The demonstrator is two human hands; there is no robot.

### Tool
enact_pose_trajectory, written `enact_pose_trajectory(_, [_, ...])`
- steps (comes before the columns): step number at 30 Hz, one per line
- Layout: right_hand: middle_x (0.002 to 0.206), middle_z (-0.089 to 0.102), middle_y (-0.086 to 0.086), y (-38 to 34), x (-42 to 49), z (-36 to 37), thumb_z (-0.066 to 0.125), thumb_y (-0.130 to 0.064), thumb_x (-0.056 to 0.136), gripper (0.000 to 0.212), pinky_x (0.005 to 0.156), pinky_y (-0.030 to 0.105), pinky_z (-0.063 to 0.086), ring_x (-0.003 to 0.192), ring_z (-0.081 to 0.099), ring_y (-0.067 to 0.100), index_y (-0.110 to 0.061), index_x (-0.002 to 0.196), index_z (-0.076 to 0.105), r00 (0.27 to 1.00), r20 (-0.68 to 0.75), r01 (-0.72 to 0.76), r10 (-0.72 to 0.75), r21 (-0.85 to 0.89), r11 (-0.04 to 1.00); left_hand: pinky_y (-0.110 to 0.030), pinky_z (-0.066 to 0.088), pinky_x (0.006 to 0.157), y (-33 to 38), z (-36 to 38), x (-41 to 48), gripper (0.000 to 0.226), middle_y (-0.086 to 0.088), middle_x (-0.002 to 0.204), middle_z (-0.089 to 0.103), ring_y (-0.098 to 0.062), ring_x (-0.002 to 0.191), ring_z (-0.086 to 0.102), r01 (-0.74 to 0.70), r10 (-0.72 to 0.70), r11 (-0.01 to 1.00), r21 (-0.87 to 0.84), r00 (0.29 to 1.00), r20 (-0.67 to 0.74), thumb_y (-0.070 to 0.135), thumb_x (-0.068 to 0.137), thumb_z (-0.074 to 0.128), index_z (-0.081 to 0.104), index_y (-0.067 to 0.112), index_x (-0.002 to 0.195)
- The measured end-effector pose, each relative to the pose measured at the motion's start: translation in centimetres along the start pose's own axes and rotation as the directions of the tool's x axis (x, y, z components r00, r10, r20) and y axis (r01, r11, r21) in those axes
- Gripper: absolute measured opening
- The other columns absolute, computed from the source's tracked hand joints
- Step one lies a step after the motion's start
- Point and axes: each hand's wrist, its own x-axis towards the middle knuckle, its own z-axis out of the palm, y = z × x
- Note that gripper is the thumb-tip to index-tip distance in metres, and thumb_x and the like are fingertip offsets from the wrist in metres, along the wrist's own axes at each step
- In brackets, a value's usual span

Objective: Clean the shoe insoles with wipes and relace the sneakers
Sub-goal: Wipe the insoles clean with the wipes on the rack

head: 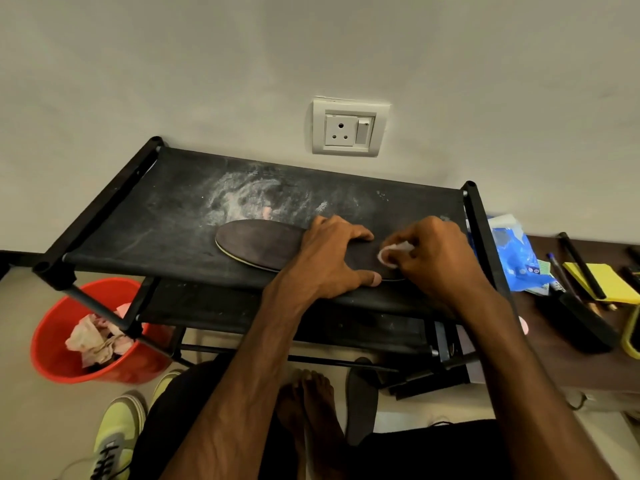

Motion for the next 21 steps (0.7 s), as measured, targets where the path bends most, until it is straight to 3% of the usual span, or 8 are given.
enact_pose_trajectory(2, [0.087, 0.076, 0.0, 0.1, 1.0, 0.5, 0.071, -0.014, 0.086, 0.023, 0.073, 0.042, 0.062, 0.078, 0.07, 0.019, -0.032, 0.096, 0.081, 0.994, -0.109, -0.022, 0.022, 0.004, 1.0, -0.038, 0.037, 0.108, 0.0, -0.1, 0.0, 0.073, 0.002, 0.131, 0.053, -0.022, 0.128, 0.036, 0.017, -0.017, 1.0, 0.006, 1.0, 0.007, 0.053, 0.072, 0.083, 0.059, 0.031, 0.137])
enact_pose_trajectory(4, [0.089, 0.076, 0.0, 0.1, 1.7, 0.8, 0.07, -0.013, 0.087, 0.022, 0.073, 0.041, 0.062, 0.079, 0.069, 0.019, -0.03, 0.097, 0.081, 0.992, -0.125, -0.028, 0.029, 0.007, 1.0, -0.039, 0.037, 0.108, 0.0, -0.1, 0.0, 0.073, 0.002, 0.131, 0.052, -0.022, 0.127, 0.037, 0.025, -0.025, 1.0, 0.004, 1.0, 0.009, 0.054, 0.072, 0.083, 0.059, 0.032, 0.137])
enact_pose_trajectory(11, [0.094, 0.075, -0.003, 0.9, -1.1, -0.7, 0.076, -0.029, 0.089, 0.007, 0.079, 0.037, 0.06, 0.085, 0.068, 0.011, -0.029, 0.095, 0.08, 0.988, 0.15, 0.039, -0.038, -0.004, 0.999, -0.033, 0.033, 0.105, 0.0, 0.1, -0.1, 0.075, 0.004, 0.134, 0.052, -0.019, 0.127, 0.036, 0.028, -0.028, 1.0, 0.009, 0.999, -0.017, 0.053, 0.071, 0.084, 0.058, 0.034, 0.139])
enact_pose_trajectory(13, [0.095, 0.075, -0.006, 1.1, -1.6, -1.1, 0.078, -0.032, 0.088, 0.009, 0.081, 0.037, 0.06, 0.087, 0.068, 0.01, -0.031, 0.096, 0.08, 0.986, 0.162, 0.029, -0.026, -0.018, 0.999, -0.033, 0.033, 0.105, 0.1, 0.1, -0.2, 0.074, 0.004, 0.134, 0.052, -0.019, 0.127, 0.036, 0.025, -0.025, 1.0, 0.002, 0.999, -0.02, 0.052, 0.072, 0.084, 0.058, 0.034, 0.138])
enact_pose_trajectory(18, [0.088, 0.076, -0.006, 1.9, 0.2, 0.1, 0.08, -0.027, 0.085, 0.01, 0.079, 0.043, 0.061, 0.08, 0.069, 0.01, -0.033, 0.093, 0.08, 0.996, -0.082, -0.038, 0.042, 0.057, 0.998, -0.038, 0.034, 0.11, 0.2, -0.1, 0.0, 0.072, 0.002, 0.132, 0.053, -0.022, 0.127, 0.038, 0.031, -0.031, 0.999, 0.011, 0.999, -0.011, 0.054, 0.071, 0.084, 0.06, 0.034, 0.136])
enact_pose_trajectory(21, [0.088, 0.075, -0.004, 2.0, 1.2, 0.6, 0.079, -0.027, 0.086, 0.006, 0.079, 0.044, 0.061, 0.08, 0.069, 0.013, -0.03, 0.09, 0.079, 0.983, -0.155, -0.079, 0.093, 0.098, 0.992, -0.036, 0.034, 0.109, 0.2, -0.1, -0.1, 0.071, 0.002, 0.131, 0.053, -0.021, 0.127, 0.038, 0.033, -0.033, 0.999, 0.001, 0.999, -0.005, 0.053, 0.071, 0.084, 0.06, 0.034, 0.136])
